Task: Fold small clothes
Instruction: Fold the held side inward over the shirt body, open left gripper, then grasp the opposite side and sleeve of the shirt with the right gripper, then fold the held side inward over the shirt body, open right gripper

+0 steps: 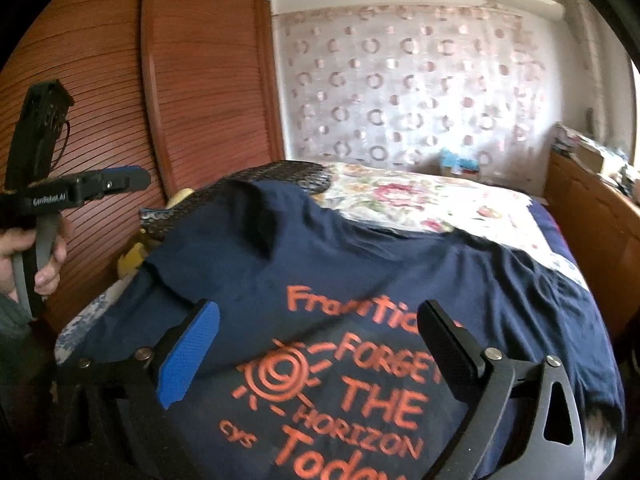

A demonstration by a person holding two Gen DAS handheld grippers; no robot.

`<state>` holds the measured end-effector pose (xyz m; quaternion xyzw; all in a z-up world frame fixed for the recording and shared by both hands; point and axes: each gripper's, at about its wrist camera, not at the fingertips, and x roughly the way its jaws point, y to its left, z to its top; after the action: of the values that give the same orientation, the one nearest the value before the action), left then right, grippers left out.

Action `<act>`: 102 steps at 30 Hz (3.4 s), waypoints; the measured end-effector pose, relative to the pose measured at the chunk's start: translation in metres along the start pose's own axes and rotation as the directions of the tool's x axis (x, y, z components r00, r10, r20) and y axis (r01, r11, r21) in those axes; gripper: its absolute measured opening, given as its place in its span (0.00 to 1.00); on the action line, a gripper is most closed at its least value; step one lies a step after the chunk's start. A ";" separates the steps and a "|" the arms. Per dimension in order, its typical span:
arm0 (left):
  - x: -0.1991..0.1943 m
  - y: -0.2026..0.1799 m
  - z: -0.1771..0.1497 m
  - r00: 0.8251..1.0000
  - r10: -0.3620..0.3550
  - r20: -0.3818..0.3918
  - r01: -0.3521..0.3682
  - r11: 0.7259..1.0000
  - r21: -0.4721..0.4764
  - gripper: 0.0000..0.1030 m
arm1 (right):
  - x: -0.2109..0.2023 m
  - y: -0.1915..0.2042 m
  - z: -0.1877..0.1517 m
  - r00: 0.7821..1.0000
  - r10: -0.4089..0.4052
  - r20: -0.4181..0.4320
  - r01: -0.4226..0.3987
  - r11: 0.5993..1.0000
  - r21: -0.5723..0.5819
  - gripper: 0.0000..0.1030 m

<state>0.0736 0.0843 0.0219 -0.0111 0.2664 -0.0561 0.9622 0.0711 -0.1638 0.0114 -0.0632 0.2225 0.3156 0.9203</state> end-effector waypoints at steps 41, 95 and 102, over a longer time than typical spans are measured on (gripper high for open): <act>0.025 -0.101 -0.050 0.999 -0.032 -0.038 0.033 0.999 0.028 0.70 | -0.081 -0.241 -0.082 0.886 -0.369 -0.282 0.426 0.887 0.177 0.63; 0.015 -0.088 -0.015 0.994 0.099 0.038 -0.098 0.995 -0.037 0.71 | -0.030 -0.164 -0.085 0.948 -0.172 -0.268 0.203 0.975 0.093 0.04; 0.015 -0.085 -0.009 0.994 0.101 0.042 -0.100 0.994 -0.043 0.71 | -0.025 -0.168 -0.073 0.946 -0.160 -0.280 0.196 0.975 0.103 0.05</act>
<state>0.0734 -0.0015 0.0105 -0.0186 0.2462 -0.0018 0.9690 0.1284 -0.3297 -0.0468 -0.0659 0.3593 0.2044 0.9082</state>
